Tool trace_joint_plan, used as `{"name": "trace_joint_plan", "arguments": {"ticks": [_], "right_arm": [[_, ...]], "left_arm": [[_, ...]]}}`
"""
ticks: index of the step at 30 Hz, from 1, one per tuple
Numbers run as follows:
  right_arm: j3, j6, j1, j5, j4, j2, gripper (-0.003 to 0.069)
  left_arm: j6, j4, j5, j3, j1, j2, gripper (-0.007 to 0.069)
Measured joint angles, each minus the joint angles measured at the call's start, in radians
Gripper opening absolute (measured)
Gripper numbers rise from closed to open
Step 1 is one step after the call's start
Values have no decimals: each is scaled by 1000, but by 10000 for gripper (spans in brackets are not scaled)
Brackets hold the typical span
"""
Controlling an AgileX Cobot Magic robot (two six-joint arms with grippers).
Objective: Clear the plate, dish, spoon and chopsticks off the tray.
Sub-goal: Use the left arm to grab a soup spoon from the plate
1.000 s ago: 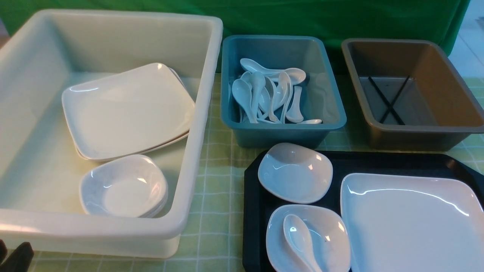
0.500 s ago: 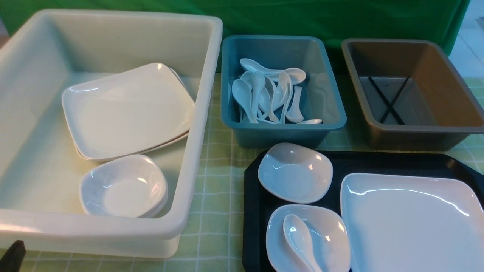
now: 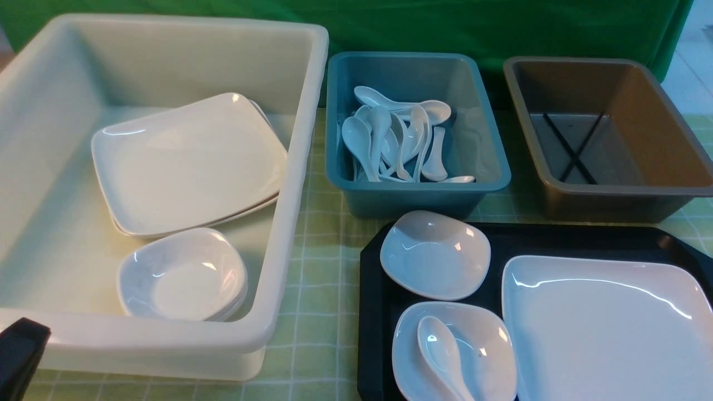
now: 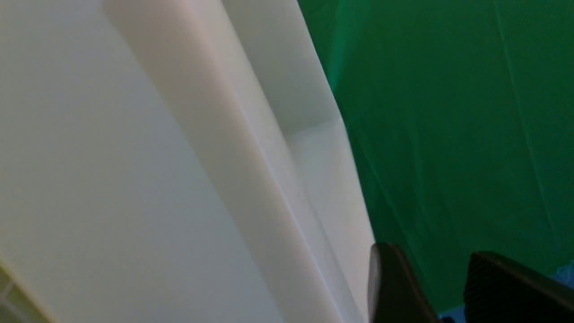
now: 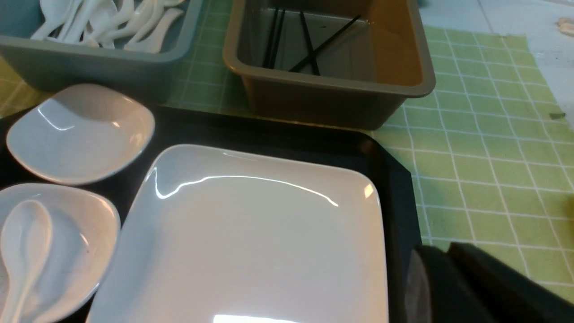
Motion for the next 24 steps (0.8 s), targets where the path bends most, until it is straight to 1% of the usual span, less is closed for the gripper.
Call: {"name": "trace_joint_plan", "arguments": {"ticks": [3, 4, 5, 9, 10, 11, 12, 14, 15, 16, 17, 19, 21, 22, 23, 24], "right_arm": [[0, 1, 0, 0, 0, 0, 47], [0, 1, 0, 0, 0, 0, 48], [0, 1, 0, 0, 0, 0, 50], [0, -1, 0, 0, 0, 0, 57], [0, -4, 0, -3, 0, 2, 59], [0, -12, 0, -7, 0, 8, 62], [0, -17, 0, -10, 0, 11, 62], [1, -23, 0, -12, 0, 16, 64], [1, -22, 0, -14, 0, 17, 65], [1, -23, 0, -15, 0, 19, 67], [1, -24, 0, -15, 0, 19, 68], [1, -24, 0, -15, 0, 19, 71], [1, -24, 0, -15, 0, 19, 71], [1, -24, 0, -9, 0, 19, 71], [1, -24, 0, -9, 0, 19, 71], [1, -24, 0, -6, 0, 19, 73]], "left_arm": [[-31, -32, -19, -3, 0, 0, 221], [-34, -34, -11, -5, 0, 0, 220], [-35, -40, 29, -27, 0, 0, 207], [0, 23, 184, -232, 0, 44, 81], [7, 67, 239, -317, 0, 95, 43], [16, 119, 341, -410, 0, 164, 11], [20, 156, 396, -475, 0, 218, 3], [49, 231, 609, -626, 0, 358, -11], [53, 244, 632, -643, 0, 392, -11], [90, 277, 793, -757, 0, 495, -14], [142, 296, 921, -847, 0, 616, -15], [207, 293, 1062, -977, -4, 790, -17], [222, 277, 1081, -998, -10, 842, -17], [243, 218, 1094, -1010, -45, 942, -17], [245, 212, 1094, -1010, -45, 952, -17], [247, 190, 1099, -1005, -84, 1000, -17]]}}
